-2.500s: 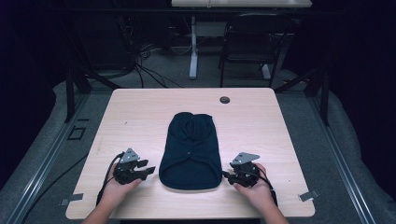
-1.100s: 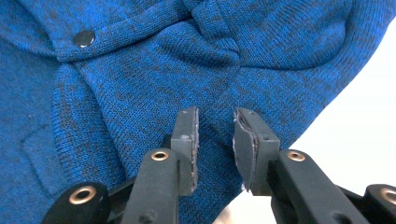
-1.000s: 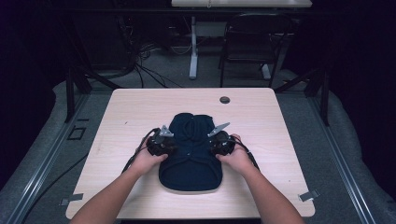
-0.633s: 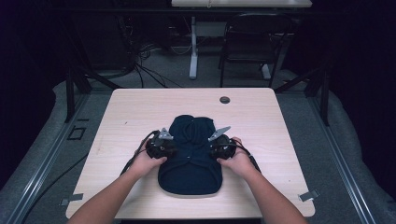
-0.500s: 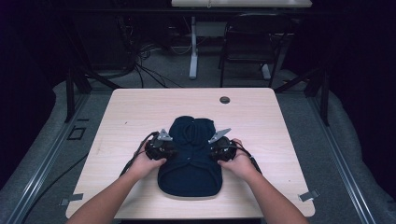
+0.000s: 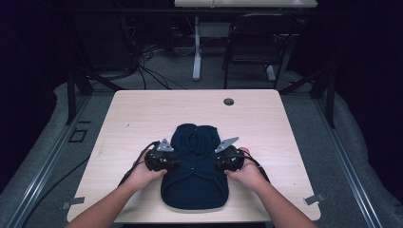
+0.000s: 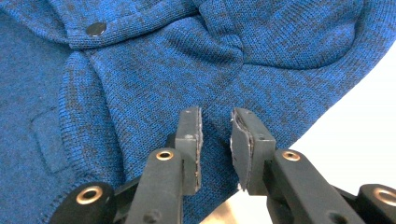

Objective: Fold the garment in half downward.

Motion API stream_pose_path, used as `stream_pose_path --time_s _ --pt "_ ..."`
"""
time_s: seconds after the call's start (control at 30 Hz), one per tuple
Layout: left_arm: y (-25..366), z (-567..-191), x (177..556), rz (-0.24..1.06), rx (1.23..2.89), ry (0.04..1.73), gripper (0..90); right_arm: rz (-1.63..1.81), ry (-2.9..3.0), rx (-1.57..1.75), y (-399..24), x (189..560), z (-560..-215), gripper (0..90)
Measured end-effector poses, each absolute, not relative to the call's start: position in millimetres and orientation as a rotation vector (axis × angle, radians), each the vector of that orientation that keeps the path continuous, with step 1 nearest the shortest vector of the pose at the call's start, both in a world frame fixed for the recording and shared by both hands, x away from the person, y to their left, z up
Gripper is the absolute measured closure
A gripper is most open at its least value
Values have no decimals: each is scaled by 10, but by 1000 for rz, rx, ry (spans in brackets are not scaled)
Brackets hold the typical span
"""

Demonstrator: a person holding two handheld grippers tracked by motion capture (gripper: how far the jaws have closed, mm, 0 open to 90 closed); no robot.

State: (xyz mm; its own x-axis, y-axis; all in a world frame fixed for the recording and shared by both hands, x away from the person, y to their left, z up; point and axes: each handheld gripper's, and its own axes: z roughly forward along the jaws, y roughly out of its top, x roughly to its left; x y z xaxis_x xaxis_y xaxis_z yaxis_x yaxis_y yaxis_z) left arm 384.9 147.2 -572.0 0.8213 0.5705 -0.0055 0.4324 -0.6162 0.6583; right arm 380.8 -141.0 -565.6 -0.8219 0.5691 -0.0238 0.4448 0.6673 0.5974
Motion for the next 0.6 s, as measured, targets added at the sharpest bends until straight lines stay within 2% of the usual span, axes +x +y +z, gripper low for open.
stream_pose_path --time_s 0.6 --pt "1470 -5710 3617 219 2341 709 683 827 2735 775 -1394 3560 -5623 721"
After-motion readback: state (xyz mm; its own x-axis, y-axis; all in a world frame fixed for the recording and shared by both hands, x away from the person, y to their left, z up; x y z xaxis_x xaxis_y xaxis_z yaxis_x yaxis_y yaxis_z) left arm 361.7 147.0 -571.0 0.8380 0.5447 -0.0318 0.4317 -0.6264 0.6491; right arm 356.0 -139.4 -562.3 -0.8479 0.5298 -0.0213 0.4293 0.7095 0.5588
